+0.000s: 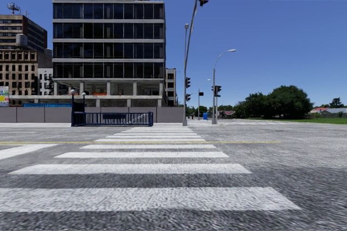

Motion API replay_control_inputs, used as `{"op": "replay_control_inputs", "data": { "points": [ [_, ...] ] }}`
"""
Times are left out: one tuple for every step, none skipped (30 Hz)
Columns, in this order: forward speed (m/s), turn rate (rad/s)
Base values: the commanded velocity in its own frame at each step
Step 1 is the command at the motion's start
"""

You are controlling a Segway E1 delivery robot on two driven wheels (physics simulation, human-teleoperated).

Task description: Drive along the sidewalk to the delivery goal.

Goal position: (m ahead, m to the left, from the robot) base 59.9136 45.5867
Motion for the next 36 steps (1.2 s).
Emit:
{"op": "replay_control_inputs", "data": {
  "points": [
    [2.00, 0.00],
    [2.00, 0.00],
    [2.00, 0.00],
    [2.00, 0.00],
    [2.00, 0.00],
    [2.00, 0.00],
    [2.00, 0.00],
    [2.00, 0.00],
    [2.00, 0.00],
    [2.00, 0.00],
    [2.00, 0.00],
    [2.00, 0.00],
    [2.00, 0.00],
    [2.00, 0.00],
    [2.00, 0.00],
    [2.00, 0.00],
    [2.00, 0.00],
    [2.00, 0.00],
    [2.00, 0.00],
    [2.00, 0.00],
    [2.00, 0.00],
    [2.00, 0.00],
    [2.00, 0.00],
    [2.00, 0.00],
    [2.00, 0.00],
    [2.00, 0.00],
    [2.00, 0.00],
    [2.00, 0.00],
    [2.00, 0.00],
    [2.00, 0.00],
    [2.00, 0.00],
    [2.00, 0.00],
    [2.00, 0.00],
    [2.00, 0.00],
    [2.00, 0.00],
    [2.00, 0.00]
  ]
}}
